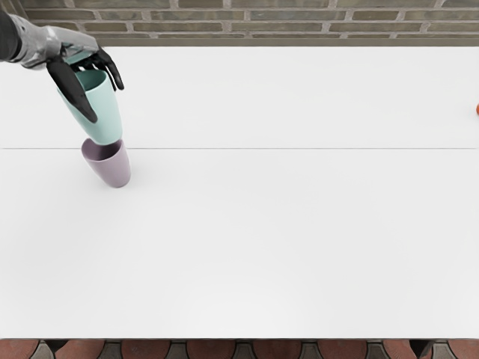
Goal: Pick up cup and place in cup with left hand
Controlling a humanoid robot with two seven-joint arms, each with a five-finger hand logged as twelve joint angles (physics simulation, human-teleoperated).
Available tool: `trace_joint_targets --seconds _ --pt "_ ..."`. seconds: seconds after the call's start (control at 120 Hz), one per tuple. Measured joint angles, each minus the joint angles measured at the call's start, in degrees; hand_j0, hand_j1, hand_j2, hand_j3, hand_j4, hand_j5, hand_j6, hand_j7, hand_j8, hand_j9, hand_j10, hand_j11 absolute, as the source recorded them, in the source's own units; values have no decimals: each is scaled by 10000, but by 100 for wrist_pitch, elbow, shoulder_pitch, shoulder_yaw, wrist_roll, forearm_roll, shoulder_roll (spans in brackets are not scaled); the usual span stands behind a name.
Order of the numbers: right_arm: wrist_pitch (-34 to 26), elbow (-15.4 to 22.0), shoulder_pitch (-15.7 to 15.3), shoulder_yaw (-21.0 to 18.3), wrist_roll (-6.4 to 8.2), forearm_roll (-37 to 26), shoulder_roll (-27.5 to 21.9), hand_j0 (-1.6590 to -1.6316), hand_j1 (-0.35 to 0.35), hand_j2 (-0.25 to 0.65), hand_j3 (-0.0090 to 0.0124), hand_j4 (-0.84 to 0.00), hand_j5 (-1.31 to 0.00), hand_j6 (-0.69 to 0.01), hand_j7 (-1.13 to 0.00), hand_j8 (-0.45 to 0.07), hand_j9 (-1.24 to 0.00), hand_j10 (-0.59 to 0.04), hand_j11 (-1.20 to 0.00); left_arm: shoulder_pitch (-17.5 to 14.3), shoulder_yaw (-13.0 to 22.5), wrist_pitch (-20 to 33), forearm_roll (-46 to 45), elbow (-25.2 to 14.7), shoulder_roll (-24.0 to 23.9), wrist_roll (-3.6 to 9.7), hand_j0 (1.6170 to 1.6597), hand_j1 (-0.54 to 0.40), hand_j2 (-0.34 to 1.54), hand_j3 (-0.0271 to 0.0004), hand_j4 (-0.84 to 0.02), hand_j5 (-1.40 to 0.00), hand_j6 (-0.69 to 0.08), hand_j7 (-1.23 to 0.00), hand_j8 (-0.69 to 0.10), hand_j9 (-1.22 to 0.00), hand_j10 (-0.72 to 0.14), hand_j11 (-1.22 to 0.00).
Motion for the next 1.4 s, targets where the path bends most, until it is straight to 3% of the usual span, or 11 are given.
trace_joint_targets --seconds 0.6,0.9,1.058,1.4 --pt "0 8 0 0 0 0 0 -16581 -3115 -65 0 -305 -403 -303 -404 -304 -404 -306 -404 141 11 -204 9 160 132 0 16510 -1373 230 0 -5784 -7896 -2900 -8277 -1724 -8094 -2360 -7913" --pt "0 0 0 0 0 -8 0 -16581 -3115 -64 0 -305 -404 -303 -405 -305 -404 -306 -404 211 11 -234 47 427 -8 1 16479 -1916 937 0 -5775 -8540 -2277 -8850 -1153 -8589 -1730 -8401" --pt "0 -1 0 0 0 -8 0 -16581 -3115 -64 0 -306 -404 -303 -405 -305 -404 -306 -405 211 14 -239 57 504 -73 1 16487 -1971 936 0 -5800 -8865 -2078 -9035 -956 -8703 -1664 -8514" --pt "0 0 0 0 0 -9 0 -16581 -3115 -64 0 -305 -404 -302 -405 -304 -404 -306 -404 297 16 -235 57 564 -201 -3 16495 -1865 865 0 -6045 -9176 -2172 -9153 -953 -8897 -1745 -8856"
